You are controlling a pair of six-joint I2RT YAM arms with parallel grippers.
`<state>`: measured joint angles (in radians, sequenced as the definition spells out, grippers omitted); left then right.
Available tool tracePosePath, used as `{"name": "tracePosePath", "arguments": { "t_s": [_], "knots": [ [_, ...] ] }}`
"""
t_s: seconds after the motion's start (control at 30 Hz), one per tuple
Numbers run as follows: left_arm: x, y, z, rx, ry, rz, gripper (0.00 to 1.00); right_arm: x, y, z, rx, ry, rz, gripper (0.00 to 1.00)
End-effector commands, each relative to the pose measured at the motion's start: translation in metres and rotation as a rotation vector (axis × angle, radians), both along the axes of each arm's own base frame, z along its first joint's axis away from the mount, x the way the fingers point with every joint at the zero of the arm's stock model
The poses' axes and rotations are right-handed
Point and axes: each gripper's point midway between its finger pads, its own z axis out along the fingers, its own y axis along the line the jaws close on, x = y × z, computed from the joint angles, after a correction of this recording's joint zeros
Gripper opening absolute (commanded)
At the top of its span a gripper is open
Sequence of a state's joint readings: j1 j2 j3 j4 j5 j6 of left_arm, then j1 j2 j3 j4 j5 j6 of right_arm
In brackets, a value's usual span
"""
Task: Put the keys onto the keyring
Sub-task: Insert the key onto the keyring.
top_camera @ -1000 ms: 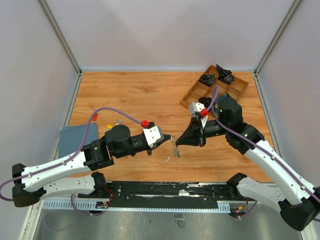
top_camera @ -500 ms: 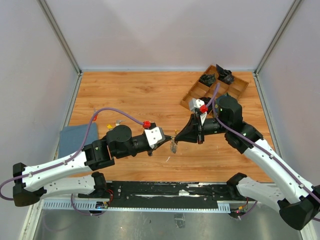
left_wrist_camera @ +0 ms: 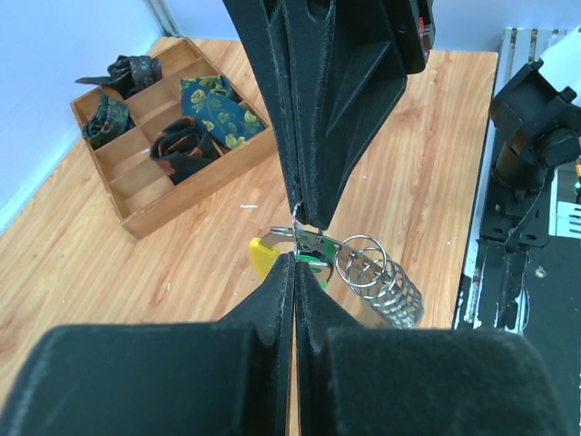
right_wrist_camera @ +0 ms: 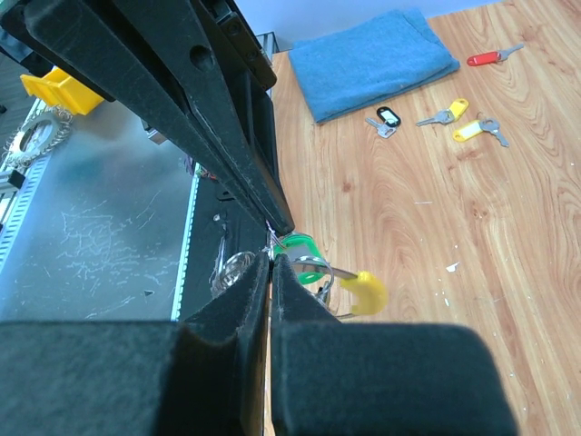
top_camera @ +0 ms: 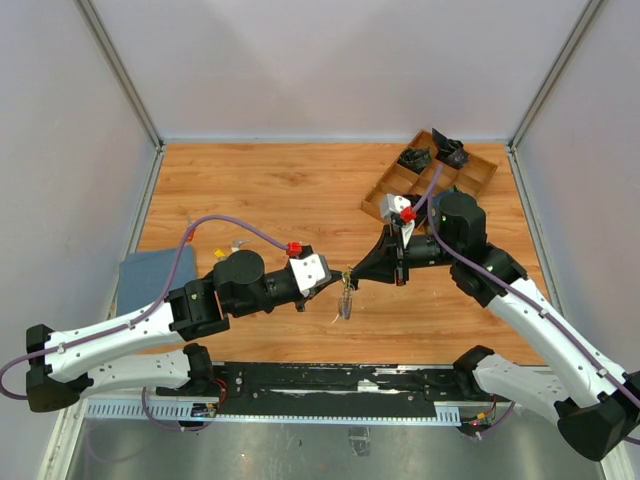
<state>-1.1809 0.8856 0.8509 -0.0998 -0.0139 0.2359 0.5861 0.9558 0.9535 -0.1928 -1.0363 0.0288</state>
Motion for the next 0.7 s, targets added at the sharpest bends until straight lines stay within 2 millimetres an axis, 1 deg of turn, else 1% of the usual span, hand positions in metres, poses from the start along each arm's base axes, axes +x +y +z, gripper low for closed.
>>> {"name": "tracePosePath", "arguments": {
  "t_s": [0.0,0.3,0.67],
  "knots": [
    [-0.003,-0.002,0.017,-0.039,-0.028,-0.012,0.01,0.01,-0.003,0.003,0.011,-0.01,-0.051,0.01],
    [-0.002,-0.005,0.013,-0.021,-0.024,-0.008,0.0,0.012,-0.001,0.008,0.059,0.006,-0.07,0.01],
    [0.001,-0.006,0.009,-0.009,-0.025,0.003,0.01,0.022,-0.001,0.016,0.133,0.012,-0.157,0.01]
  ]
}}
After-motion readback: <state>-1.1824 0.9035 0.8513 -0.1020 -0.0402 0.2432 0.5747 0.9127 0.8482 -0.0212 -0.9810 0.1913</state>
